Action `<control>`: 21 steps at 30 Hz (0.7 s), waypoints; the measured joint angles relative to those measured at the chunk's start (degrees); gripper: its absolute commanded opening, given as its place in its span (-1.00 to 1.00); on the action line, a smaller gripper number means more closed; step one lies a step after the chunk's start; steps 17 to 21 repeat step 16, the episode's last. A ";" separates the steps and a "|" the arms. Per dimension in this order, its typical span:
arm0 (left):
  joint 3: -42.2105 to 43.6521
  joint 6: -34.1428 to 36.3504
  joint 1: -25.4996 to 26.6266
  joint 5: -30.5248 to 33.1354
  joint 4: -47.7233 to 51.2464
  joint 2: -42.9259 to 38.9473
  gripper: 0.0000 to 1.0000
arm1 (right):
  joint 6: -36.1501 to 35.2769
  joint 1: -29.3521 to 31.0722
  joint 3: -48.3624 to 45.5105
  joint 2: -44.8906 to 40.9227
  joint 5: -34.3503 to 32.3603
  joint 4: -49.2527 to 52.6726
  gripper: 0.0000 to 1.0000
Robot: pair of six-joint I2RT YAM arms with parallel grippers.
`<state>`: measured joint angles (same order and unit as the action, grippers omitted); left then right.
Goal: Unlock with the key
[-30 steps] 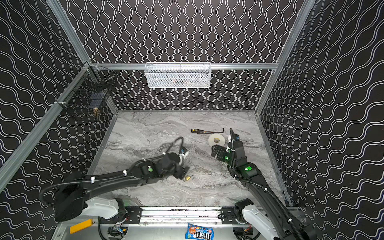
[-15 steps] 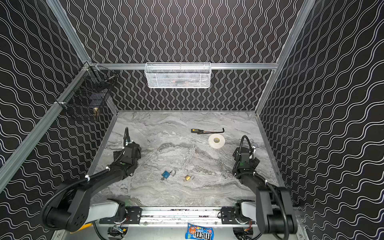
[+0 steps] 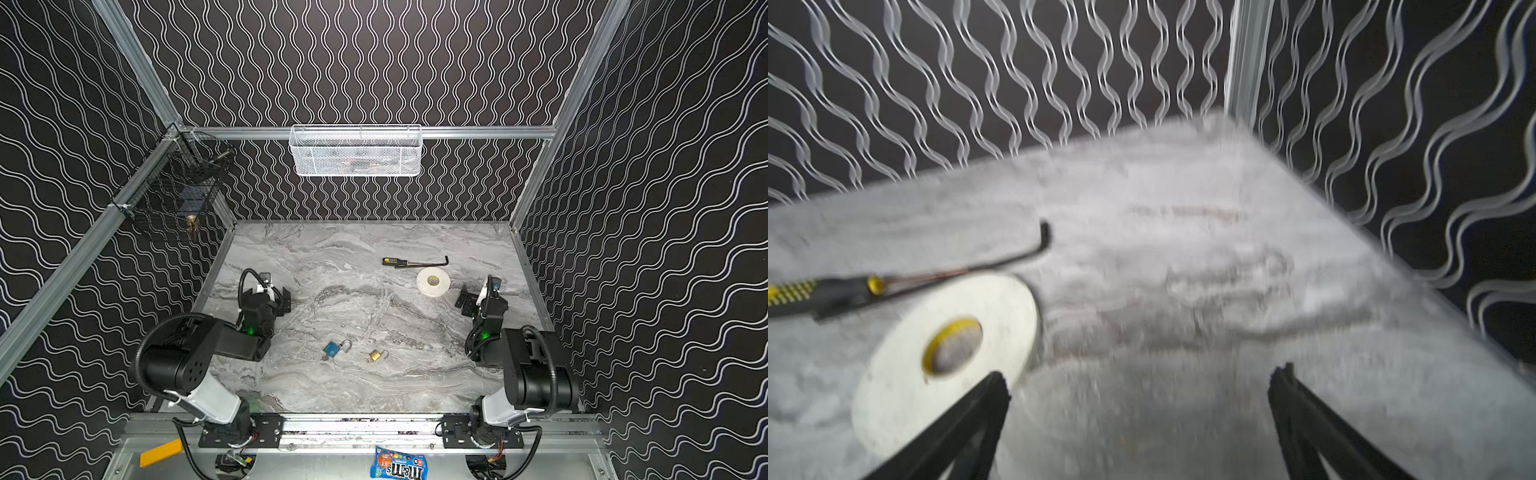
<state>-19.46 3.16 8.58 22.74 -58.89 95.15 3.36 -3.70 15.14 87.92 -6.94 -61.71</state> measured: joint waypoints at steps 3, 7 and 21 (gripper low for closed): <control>-0.31 -0.07 -0.94 -1.88 -0.04 0.13 0.98 | -0.68 0.31 0.44 -0.52 0.66 -0.24 0.98; -0.35 -0.11 -1.20 -2.99 -0.33 0.20 0.97 | -1.46 0.35 0.35 -0.17 1.90 -0.85 0.98; -0.35 -0.11 -1.22 -3.41 -0.76 0.28 0.98 | -1.90 0.44 1.01 0.33 3.02 -1.70 0.98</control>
